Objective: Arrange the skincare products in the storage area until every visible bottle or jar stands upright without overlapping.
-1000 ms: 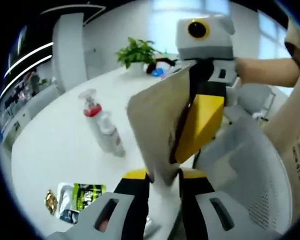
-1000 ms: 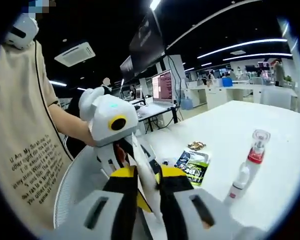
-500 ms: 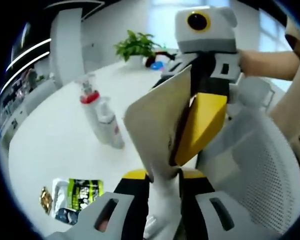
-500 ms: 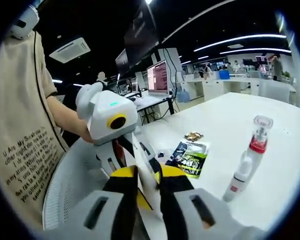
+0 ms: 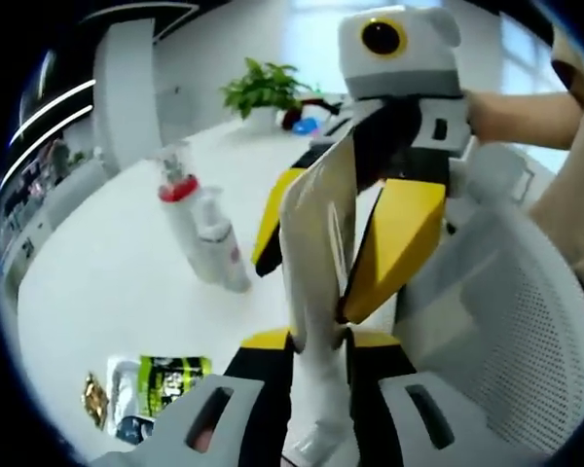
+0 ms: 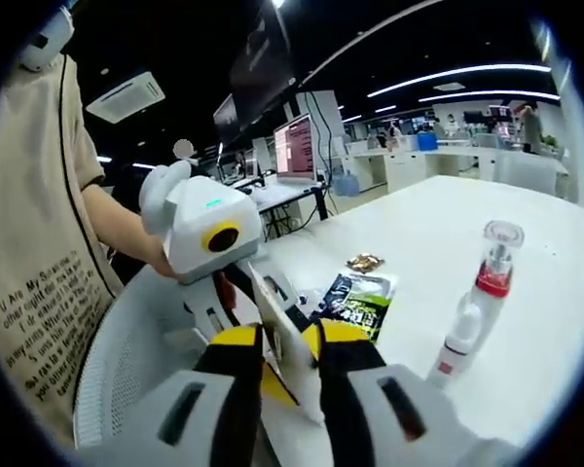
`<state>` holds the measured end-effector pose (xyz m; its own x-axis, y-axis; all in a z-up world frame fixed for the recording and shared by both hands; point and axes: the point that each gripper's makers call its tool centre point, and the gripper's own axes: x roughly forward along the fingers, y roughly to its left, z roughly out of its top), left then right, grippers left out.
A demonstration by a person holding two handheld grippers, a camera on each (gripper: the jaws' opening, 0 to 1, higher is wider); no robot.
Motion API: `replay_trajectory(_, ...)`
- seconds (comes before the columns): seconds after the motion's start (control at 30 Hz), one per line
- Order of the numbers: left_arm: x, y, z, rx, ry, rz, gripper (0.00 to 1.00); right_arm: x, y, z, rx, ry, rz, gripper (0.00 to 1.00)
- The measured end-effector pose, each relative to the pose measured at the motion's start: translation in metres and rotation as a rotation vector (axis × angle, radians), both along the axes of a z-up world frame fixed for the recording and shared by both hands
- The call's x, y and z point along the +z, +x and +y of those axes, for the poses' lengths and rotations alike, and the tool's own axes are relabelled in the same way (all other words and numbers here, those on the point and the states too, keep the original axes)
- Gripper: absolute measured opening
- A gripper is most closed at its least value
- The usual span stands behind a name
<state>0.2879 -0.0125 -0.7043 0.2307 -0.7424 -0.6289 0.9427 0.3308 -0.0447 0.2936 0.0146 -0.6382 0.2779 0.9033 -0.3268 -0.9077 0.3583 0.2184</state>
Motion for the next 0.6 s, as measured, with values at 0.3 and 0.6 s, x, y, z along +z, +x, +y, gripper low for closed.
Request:
replay_trajectory(0.3, -0.001, 0.014, 0.0, -0.025, 0.011, -0.016, 0.15, 0.005, 0.013, -0.014, -0.089, 0.043, 0.009, 0.3)
replay_trajectory(0.6, -0.001, 0.031, -0.001, -0.071, 0.013, -0.035, 0.15, 0.001, 0.02, -0.03, -0.177, 0.065, 0.016, 0.39)
